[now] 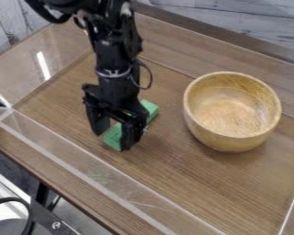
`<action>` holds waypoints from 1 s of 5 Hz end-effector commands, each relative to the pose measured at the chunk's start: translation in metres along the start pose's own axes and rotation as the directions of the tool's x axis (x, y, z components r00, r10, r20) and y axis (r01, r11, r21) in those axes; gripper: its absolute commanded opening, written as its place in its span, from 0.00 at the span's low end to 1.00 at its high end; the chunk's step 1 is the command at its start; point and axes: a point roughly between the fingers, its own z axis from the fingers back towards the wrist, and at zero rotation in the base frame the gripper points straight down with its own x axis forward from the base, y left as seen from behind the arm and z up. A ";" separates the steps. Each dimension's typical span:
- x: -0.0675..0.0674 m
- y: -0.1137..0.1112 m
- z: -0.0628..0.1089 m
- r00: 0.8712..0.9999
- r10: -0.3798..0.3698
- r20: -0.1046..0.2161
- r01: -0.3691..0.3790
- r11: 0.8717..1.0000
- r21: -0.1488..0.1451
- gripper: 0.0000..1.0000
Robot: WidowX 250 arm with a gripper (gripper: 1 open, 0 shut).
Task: Put the green block in the brown bowl
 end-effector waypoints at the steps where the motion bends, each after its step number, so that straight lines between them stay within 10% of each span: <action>1: 0.006 0.001 0.004 0.999 -0.003 0.042 0.004 1.000 -0.005 1.00; 4: 0.007 -0.002 -0.002 0.998 0.024 0.057 -0.022 0.999 -0.044 1.00; 5: 0.007 -0.002 -0.003 0.998 0.036 0.060 -0.032 0.998 -0.056 0.00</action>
